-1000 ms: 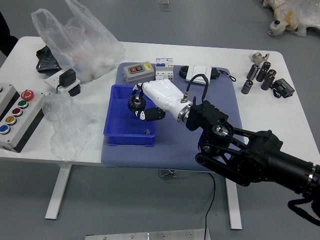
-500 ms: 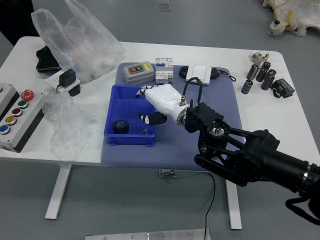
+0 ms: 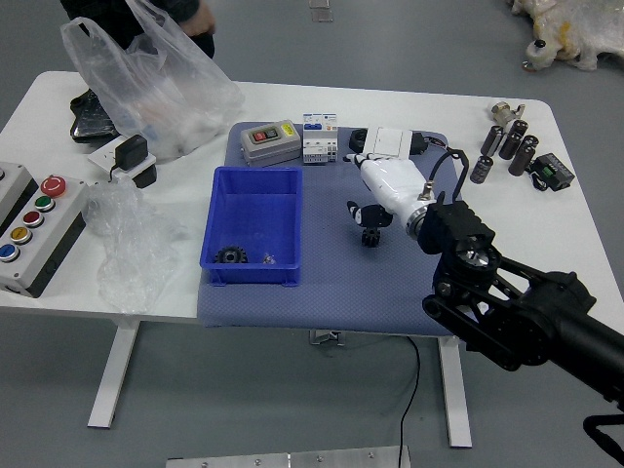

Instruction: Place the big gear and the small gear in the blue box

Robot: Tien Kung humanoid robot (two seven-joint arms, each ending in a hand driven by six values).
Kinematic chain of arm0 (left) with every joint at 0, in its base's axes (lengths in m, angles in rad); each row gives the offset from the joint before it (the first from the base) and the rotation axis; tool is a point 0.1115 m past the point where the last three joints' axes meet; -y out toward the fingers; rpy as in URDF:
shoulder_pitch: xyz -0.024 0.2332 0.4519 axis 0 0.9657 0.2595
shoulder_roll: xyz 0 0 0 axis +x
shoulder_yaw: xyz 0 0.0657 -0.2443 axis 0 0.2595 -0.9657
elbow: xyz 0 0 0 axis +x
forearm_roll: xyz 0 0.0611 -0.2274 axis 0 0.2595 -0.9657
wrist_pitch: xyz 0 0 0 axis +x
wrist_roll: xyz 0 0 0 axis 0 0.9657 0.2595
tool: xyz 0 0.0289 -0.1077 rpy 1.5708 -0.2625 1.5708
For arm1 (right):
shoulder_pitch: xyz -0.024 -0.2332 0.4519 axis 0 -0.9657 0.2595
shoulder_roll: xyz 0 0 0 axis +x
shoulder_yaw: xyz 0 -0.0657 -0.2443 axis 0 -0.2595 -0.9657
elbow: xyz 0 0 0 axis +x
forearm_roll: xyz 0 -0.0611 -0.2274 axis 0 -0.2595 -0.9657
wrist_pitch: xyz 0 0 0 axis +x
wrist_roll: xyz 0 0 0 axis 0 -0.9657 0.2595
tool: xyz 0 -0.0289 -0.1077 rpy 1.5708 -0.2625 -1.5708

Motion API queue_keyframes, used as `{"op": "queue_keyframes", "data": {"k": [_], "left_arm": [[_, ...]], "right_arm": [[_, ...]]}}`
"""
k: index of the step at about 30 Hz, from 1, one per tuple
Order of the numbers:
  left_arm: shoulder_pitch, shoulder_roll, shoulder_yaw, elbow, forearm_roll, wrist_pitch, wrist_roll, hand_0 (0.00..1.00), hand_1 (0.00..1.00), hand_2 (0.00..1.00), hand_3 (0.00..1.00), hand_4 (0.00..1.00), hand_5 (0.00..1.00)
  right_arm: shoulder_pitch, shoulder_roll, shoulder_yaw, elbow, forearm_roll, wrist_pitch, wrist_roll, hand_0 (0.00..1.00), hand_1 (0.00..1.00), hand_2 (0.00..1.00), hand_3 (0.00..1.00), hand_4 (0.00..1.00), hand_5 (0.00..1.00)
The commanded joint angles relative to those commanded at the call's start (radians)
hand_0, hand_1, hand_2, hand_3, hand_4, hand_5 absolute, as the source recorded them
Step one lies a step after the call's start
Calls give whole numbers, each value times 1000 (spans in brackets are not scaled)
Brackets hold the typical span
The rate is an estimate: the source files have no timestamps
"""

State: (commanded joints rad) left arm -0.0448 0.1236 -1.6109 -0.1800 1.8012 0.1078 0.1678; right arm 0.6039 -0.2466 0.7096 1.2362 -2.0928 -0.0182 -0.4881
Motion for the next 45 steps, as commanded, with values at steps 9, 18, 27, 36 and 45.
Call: {"op": "queue_keyframes", "data": {"k": [9, 18, 27, 36, 45], "left_arm": [[-6, 2, 5, 0, 0, 2, -3, 613, 459, 502, 640, 649, 350], [-6, 2, 3, 0, 3, 2, -2, 614, 459, 501, 640, 649, 348], [-8, 3, 4, 0, 3, 2, -3, 613, 458, 501, 640, 649, 347], [-10, 3, 6, 0, 1, 1, -5, 613, 458, 501, 640, 649, 347], [-9, 2, 8, 0, 0, 1, -5, 613, 458, 501, 641, 649, 346]], "right_arm": [[-28, 12, -32, -20, 29, 28, -78, 351, 711, 851, 893, 706, 259], [-11, 8, -89, -23, 79, 0, -68, 330, 684, 807, 880, 710, 253], [-2, 15, -122, -50, 137, -16, -62, 318, 653, 722, 761, 676, 219], [2, 21, -136, -64, 155, -40, -53, 267, 539, 455, 541, 597, 155], [3, 23, -139, -73, 159, -63, -49, 263, 531, 431, 495, 594, 137]]}}
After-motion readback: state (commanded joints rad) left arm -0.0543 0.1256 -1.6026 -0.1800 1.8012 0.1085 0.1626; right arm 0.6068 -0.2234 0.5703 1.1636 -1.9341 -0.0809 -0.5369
